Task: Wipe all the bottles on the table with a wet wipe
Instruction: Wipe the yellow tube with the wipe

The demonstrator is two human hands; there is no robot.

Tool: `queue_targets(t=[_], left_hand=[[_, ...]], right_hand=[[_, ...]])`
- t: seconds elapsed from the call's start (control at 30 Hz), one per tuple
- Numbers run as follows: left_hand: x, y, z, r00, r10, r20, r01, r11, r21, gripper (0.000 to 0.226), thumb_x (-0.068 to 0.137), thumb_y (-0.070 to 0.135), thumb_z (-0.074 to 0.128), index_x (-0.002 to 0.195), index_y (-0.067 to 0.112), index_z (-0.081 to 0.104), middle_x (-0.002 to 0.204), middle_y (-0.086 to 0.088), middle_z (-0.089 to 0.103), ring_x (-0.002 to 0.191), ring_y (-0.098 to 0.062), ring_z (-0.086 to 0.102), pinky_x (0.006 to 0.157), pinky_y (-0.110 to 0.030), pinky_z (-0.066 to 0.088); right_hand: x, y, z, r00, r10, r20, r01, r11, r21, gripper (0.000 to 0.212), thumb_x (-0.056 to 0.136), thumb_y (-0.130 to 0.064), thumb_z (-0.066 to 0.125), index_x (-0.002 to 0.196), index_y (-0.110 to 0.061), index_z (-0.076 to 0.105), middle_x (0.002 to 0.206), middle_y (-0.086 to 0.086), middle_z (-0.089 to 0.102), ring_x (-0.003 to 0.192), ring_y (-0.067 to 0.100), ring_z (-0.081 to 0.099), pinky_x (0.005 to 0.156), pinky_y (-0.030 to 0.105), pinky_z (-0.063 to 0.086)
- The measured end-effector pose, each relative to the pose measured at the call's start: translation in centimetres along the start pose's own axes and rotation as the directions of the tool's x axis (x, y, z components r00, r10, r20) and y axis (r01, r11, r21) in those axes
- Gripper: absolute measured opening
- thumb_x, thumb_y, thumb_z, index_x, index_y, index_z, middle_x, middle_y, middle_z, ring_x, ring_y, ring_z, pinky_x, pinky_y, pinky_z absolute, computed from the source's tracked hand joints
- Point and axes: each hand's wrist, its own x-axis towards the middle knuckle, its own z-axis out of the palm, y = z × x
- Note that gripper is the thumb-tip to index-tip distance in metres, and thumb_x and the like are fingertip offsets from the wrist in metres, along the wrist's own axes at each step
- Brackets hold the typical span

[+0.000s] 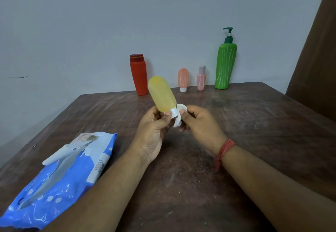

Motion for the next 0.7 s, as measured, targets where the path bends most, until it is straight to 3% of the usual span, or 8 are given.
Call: queue_targets(t=[0.07, 0.17, 0.27, 0.43, 0.6, 0.7], left_hand=[[0.04, -0.09, 0.01, 0.999, 0.039, -0.016, -0.039, 0.999, 0.027, 0.036, 0.09, 0.007, 0.064, 0.126, 0.006, 0.061, 0.123, -0.012, 0.07, 0.119, -0.029, 0.065, 0.105, -0.044, 0.05], [-0.06, -0.15, 0.08, 0.995, 0.092, -0.049, -0.087, 0.991, 0.099, 0.05, 0.078, 0.019, 0.073, 0.126, 0.012, 0.062, 0.12, -0.007, 0.072, 0.118, -0.025, 0.065, 0.107, -0.045, 0.048], [0.17, -0.29, -0.11, 0.99, 0.125, -0.071, -0.11, 0.976, 0.189, 0.045, 0.083, 0.017, 0.075, 0.126, 0.017, 0.061, 0.12, -0.003, 0.071, 0.117, -0.022, 0.065, 0.106, -0.045, 0.05], [0.35, -0.45, 0.0, 0.986, 0.156, -0.054, -0.132, 0.941, 0.313, 0.039, 0.088, 0.014, 0.074, 0.123, 0.023, 0.061, 0.116, 0.003, 0.071, 0.113, -0.015, 0.065, 0.099, -0.035, 0.053], [0.62, -0.15, -0.31, 0.977, 0.196, -0.089, -0.145, 0.904, 0.402, 0.032, 0.091, 0.016, 0.072, 0.115, 0.033, 0.059, 0.111, 0.01, 0.069, 0.106, -0.008, 0.064, 0.086, -0.025, 0.052], [0.46, -0.25, -0.05, 0.979, 0.203, -0.033, -0.164, 0.866, 0.472, 0.038, 0.09, 0.018, 0.073, 0.125, 0.026, 0.059, 0.113, 0.008, 0.069, 0.107, -0.009, 0.064, 0.09, -0.029, 0.054]], right_hand=[[-0.23, -0.39, 0.45, 0.98, 0.183, 0.073, -0.197, 0.9, 0.389, 0.026, 0.104, -0.014, 0.047, 0.098, -0.005, 0.07, 0.084, 0.007, 0.072, 0.072, 0.016, 0.062, 0.07, 0.031, 0.055], [-0.5, -0.69, 0.86, 0.957, 0.254, 0.143, -0.288, 0.754, 0.59, 0.022, 0.102, -0.005, 0.048, 0.11, 0.005, 0.066, 0.101, 0.016, 0.072, 0.084, 0.018, 0.066, 0.073, 0.027, 0.056], [-0.54, -0.79, 1.05, 0.945, 0.297, 0.137, -0.312, 0.69, 0.654, 0.018, 0.098, 0.002, 0.053, 0.112, 0.007, 0.063, 0.111, 0.022, 0.07, 0.092, 0.022, 0.07, 0.077, 0.027, 0.058], [-0.25, -0.69, 0.85, 0.934, 0.354, 0.039, -0.277, 0.654, 0.704, 0.011, 0.095, 0.009, 0.054, 0.1, 0.004, 0.062, 0.109, 0.022, 0.07, 0.096, 0.026, 0.071, 0.081, 0.031, 0.06], [-0.35, -0.86, 0.71, 0.939, 0.327, 0.103, -0.308, 0.671, 0.675, 0.01, 0.094, 0.008, 0.056, 0.099, 0.003, 0.063, 0.105, 0.02, 0.072, 0.096, 0.027, 0.072, 0.083, 0.033, 0.059], [-0.16, -0.65, 0.55, 0.94, 0.335, 0.062, -0.279, 0.65, 0.707, 0.011, 0.094, 0.01, 0.054, 0.094, 0.003, 0.062, 0.104, 0.02, 0.071, 0.095, 0.026, 0.072, 0.08, 0.032, 0.059]])
